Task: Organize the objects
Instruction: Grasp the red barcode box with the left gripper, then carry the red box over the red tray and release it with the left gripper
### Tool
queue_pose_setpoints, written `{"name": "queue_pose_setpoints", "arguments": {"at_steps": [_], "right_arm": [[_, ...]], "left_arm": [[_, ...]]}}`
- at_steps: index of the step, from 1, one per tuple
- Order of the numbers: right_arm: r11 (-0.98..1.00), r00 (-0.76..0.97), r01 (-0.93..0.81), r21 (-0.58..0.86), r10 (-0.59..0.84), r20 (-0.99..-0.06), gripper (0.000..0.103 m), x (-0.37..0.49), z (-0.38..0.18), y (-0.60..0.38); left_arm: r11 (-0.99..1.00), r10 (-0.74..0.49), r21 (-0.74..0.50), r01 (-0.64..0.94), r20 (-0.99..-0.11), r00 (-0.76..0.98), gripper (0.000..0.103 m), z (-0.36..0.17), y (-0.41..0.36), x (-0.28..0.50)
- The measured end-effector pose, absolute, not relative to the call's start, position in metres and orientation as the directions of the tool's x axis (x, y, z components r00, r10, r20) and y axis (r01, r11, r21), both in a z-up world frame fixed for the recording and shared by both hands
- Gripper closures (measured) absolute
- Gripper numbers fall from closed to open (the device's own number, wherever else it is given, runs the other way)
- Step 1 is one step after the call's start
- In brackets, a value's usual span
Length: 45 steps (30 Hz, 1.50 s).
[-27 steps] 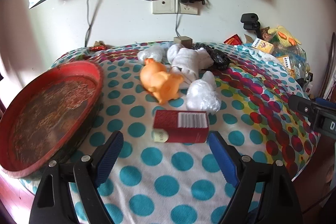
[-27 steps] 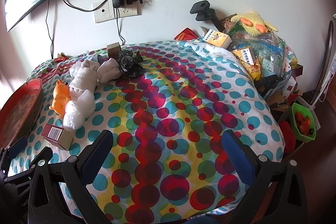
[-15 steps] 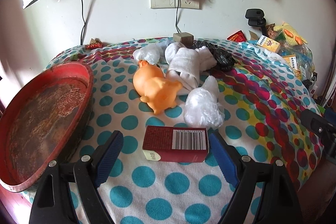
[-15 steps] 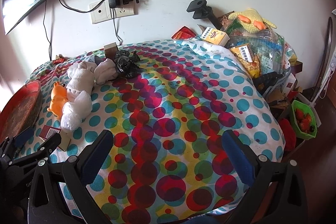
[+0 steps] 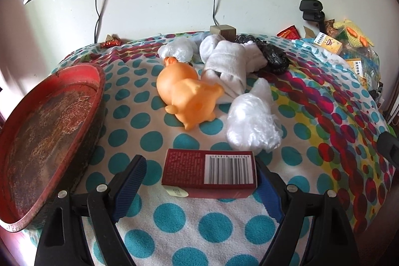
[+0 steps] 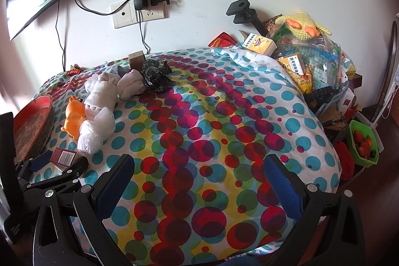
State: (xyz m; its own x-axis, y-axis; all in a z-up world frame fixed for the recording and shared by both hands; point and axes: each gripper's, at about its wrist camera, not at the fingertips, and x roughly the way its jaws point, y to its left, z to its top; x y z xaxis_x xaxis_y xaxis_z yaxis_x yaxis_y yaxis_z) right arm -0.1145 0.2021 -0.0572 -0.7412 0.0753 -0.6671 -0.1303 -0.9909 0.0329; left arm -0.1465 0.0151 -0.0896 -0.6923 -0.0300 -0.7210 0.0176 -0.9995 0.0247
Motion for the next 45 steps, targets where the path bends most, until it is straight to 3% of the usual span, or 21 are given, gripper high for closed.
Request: {"name": "queue_pose_setpoints", "arguments": {"at_steps": [3, 4, 5, 24, 35, 45], "right_arm": [[-0.991, -0.739, -0.13, 0.039, 0.07, -0.67, 0.0, -0.114, -0.057, 0.203], [-0.991, -0.74, -0.128, 0.039, 0.069, -0.669, 0.0, -0.114, -0.057, 0.203], [-0.991, -0.741, -0.127, 0.039, 0.069, -0.668, 0.0, -0.114, -0.057, 0.203], [-0.993, -0.745, -0.109, 0.049, 0.049, -0.665, 0.0, -0.112, -0.052, 0.2], [-0.996, -0.744, -0.079, 0.04, 0.032, -0.668, 0.0, -0.111, -0.054, 0.192], [-0.998, -0.74, -0.057, 0.033, 0.02, -0.672, 0.0, -0.111, -0.056, 0.186]], "left_arm": [[-0.999, -0.042, 0.039, 0.02, -0.717, -0.695, 0.021, -0.09, 0.016, -0.145], [-0.999, -0.049, 0.05, 0.019, -0.715, -0.697, 0.026, -0.089, 0.016, -0.144], [-0.998, -0.055, 0.059, 0.018, -0.711, -0.701, 0.039, -0.088, 0.017, -0.143], [-0.988, -0.153, 0.108, 0.11, -0.601, -0.784, 0.039, 0.001, -0.003, -0.146], [-0.953, -0.298, 0.124, 0.278, -0.569, -0.767, 0.039, 0.041, -0.096, -0.159], [-0.892, -0.413, 0.12, 0.435, -0.608, -0.679, 0.039, 0.039, -0.19, -0.152]]}}
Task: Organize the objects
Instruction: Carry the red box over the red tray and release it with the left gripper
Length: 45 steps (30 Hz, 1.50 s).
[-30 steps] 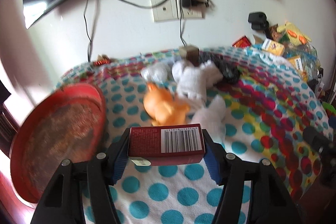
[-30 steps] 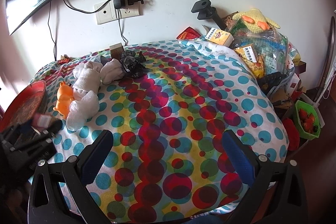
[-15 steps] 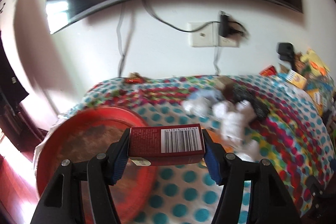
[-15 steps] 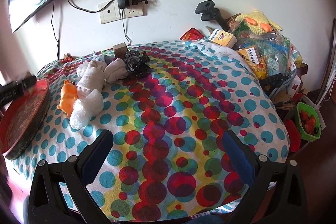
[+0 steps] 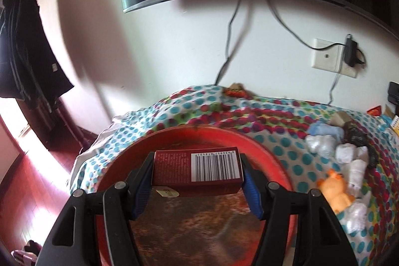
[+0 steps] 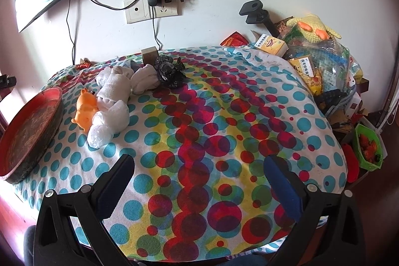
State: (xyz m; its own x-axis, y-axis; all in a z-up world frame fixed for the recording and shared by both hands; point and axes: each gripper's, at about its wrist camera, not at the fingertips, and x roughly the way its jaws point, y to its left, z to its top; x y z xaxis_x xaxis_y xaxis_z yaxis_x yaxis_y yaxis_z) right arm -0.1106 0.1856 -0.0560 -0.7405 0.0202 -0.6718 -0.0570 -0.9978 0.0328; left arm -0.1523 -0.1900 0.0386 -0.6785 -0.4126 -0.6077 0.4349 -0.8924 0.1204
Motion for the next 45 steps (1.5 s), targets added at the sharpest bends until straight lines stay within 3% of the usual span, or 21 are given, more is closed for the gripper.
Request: {"name": "queue_pose_setpoints", "arguments": {"at_steps": [8, 18, 45], "right_arm": [[-0.999, -0.738, -0.043, 0.027, 0.013, -0.675, 0.0, -0.111, -0.058, 0.182], [-0.999, -0.735, -0.03, 0.025, 0.005, -0.678, 0.0, -0.111, -0.061, 0.18], [-1.0, -0.709, 0.003, 0.012, -0.01, -0.706, 0.0, -0.118, -0.074, 0.176]], "left_arm": [[-0.846, -0.477, 0.151, 0.512, -0.644, -0.598, 0.039, 0.02, -0.239, -0.145], [-0.822, -0.462, 0.122, 0.556, -0.715, -0.525, 0.039, -0.007, -0.284, -0.139], [-0.795, -0.459, 0.177, 0.58, -0.802, -0.383, 0.038, -0.052, -0.309, -0.163]]}}
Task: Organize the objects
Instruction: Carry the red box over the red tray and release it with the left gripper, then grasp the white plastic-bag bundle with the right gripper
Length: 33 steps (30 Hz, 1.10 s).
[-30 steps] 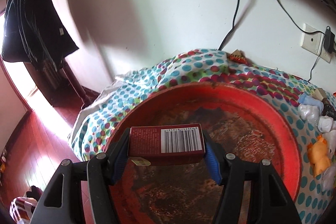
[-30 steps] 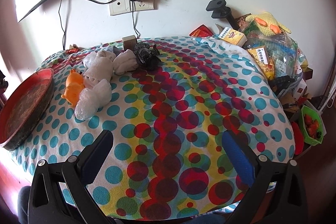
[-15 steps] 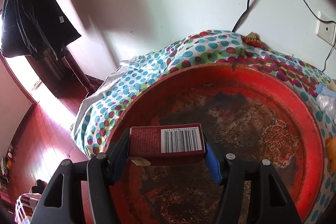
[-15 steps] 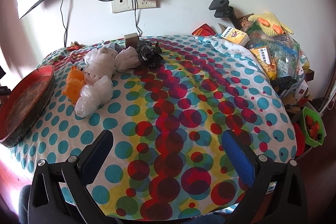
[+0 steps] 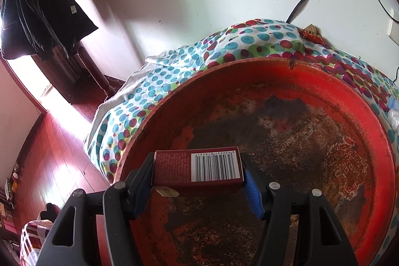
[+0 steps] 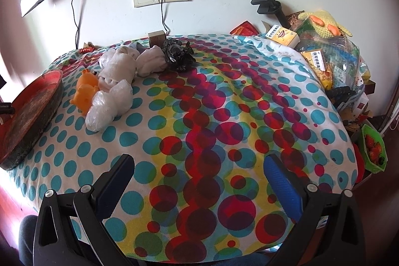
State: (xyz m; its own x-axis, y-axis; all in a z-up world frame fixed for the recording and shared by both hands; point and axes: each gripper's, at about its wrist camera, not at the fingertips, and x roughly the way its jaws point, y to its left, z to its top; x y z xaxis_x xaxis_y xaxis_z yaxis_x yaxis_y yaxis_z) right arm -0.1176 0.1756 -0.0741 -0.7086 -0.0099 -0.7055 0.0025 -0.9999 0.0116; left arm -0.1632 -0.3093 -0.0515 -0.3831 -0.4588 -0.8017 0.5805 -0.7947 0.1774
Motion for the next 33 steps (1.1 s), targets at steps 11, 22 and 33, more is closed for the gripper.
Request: {"name": "queue_pose_setpoints", "arguments": {"at_steps": [11, 22, 33], "right_arm": [[-1.0, -0.711, 0.025, 0.003, -0.02, -0.703, 0.0, -0.115, -0.074, 0.17], [-0.99, -0.702, 0.136, -0.028, -0.076, -0.708, 0.0, -0.111, -0.08, 0.143], [-0.971, -0.668, 0.238, -0.01, -0.156, -0.728, 0.0, -0.166, -0.07, 0.076]], "left_arm": [[-0.806, -0.449, 0.137, 0.576, -0.776, -0.443, 0.019, -0.035, -0.303, -0.147], [-0.945, -0.292, 0.021, 0.327, -0.507, -0.811, 0.019, 0.032, -0.19, -0.004], [-0.986, -0.093, -0.068, 0.154, -0.545, -0.833, 0.019, -0.042, -0.119, 0.051]]}}
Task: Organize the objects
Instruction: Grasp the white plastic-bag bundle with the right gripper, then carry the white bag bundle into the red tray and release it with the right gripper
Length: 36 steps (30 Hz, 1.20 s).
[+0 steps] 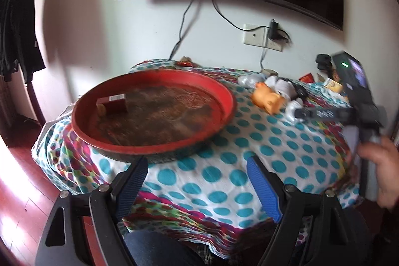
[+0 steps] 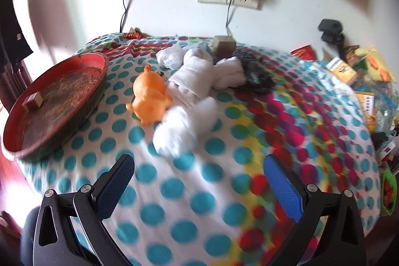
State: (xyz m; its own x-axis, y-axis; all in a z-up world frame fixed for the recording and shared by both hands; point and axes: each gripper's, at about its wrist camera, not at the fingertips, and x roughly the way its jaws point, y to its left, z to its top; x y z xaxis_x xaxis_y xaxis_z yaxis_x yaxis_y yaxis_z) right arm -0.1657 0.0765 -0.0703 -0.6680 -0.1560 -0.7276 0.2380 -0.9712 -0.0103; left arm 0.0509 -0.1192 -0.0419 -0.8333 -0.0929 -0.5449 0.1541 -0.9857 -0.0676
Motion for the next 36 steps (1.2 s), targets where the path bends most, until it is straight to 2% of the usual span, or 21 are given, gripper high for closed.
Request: {"name": "queue_pose_setpoints", "arguments": {"at_steps": [7, 10, 15, 17, 22, 32, 36], "right_arm": [[-0.979, -0.64, 0.197, -0.05, -0.09, -0.763, 0.0, -0.2, -0.09, 0.051], [-0.982, -0.63, 0.185, -0.031, -0.095, -0.77, 0.005, -0.207, -0.093, 0.052], [-0.989, -0.615, 0.15, 0.004, -0.097, -0.783, 0.022, -0.216, -0.097, 0.061], [-0.99, -0.601, 0.142, 0.019, -0.101, -0.792, 0.041, -0.219, -0.099, 0.064], [-0.99, -0.618, 0.137, 0.023, -0.104, -0.779, 0.067, -0.218, -0.097, 0.068], [-0.989, -0.688, 0.146, -0.023, -0.085, -0.721, 0.069, -0.192, -0.077, 0.082], [-0.983, -0.723, 0.165, -0.085, -0.062, -0.689, 0.069, -0.183, -0.058, 0.077]], "left_arm": [[-0.992, -0.043, -0.08, 0.099, -0.521, -0.852, 0.019, -0.038, -0.111, 0.053], [-0.99, -0.026, -0.105, 0.092, -0.512, -0.859, 0.019, -0.036, -0.116, 0.053], [-0.989, -0.024, -0.113, 0.098, -0.531, -0.847, 0.019, -0.038, -0.119, 0.051], [-0.989, -0.028, -0.107, 0.1, -0.533, -0.846, 0.019, -0.038, -0.118, 0.05], [-0.99, -0.032, -0.101, 0.102, -0.542, -0.84, 0.019, -0.04, -0.116, 0.049], [-0.993, -0.037, -0.076, 0.095, -0.556, -0.83, 0.019, -0.044, -0.109, 0.048], [-0.993, -0.044, -0.067, 0.099, -0.562, -0.826, 0.019, -0.045, -0.107, 0.047]]}}
